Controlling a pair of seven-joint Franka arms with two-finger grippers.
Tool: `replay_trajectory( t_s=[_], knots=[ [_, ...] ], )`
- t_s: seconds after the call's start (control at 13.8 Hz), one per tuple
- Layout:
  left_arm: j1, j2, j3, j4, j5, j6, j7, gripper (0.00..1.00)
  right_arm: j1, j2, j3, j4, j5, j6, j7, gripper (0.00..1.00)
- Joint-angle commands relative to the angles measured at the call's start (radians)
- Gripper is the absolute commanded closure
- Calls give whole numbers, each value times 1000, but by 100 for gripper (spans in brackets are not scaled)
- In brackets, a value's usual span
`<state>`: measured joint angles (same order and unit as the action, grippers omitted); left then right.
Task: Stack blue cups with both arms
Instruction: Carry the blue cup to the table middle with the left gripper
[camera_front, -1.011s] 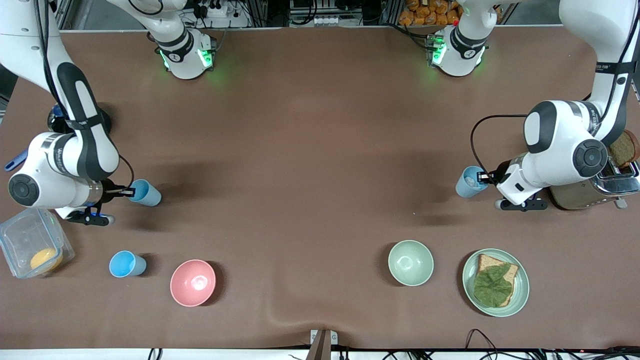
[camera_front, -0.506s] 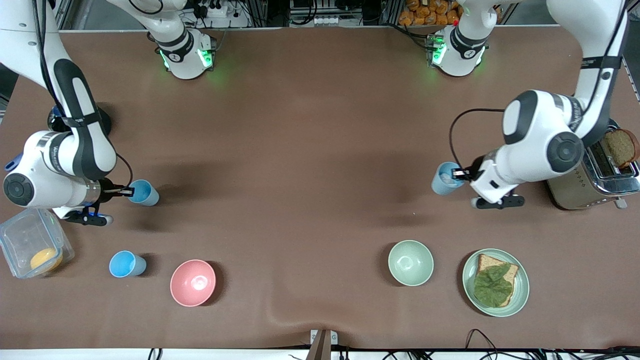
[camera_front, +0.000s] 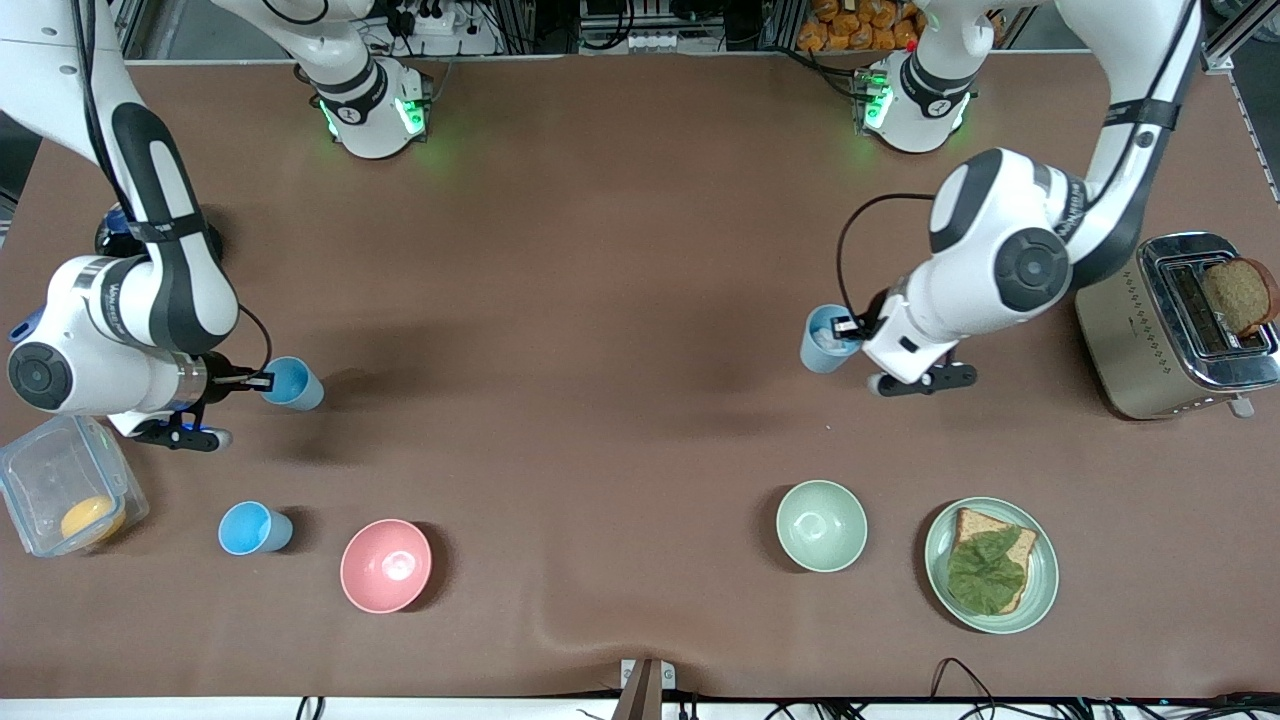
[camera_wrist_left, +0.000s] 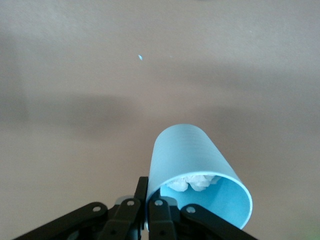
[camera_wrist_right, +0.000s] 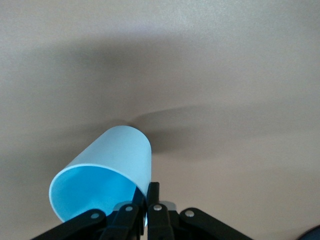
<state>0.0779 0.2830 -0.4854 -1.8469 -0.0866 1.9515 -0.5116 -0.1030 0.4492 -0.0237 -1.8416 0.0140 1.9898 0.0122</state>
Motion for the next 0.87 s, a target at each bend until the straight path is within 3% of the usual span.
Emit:
replay_trajectory(
  t_s=[0.0,0.36,0.79],
  knots=[
    [-21,7,-31,21,-22,-9,-80,100,0,-17,-2,-4,6,-13,11,100],
    [-190,108,-32,93,-22,29,-283,100,-4,-17,-4,-5,6,-13,3,100],
    [-369,352,-22,242,-6,141,-427,100,-4,-17,-2,-5,6,-13,2,100]
  ],
)
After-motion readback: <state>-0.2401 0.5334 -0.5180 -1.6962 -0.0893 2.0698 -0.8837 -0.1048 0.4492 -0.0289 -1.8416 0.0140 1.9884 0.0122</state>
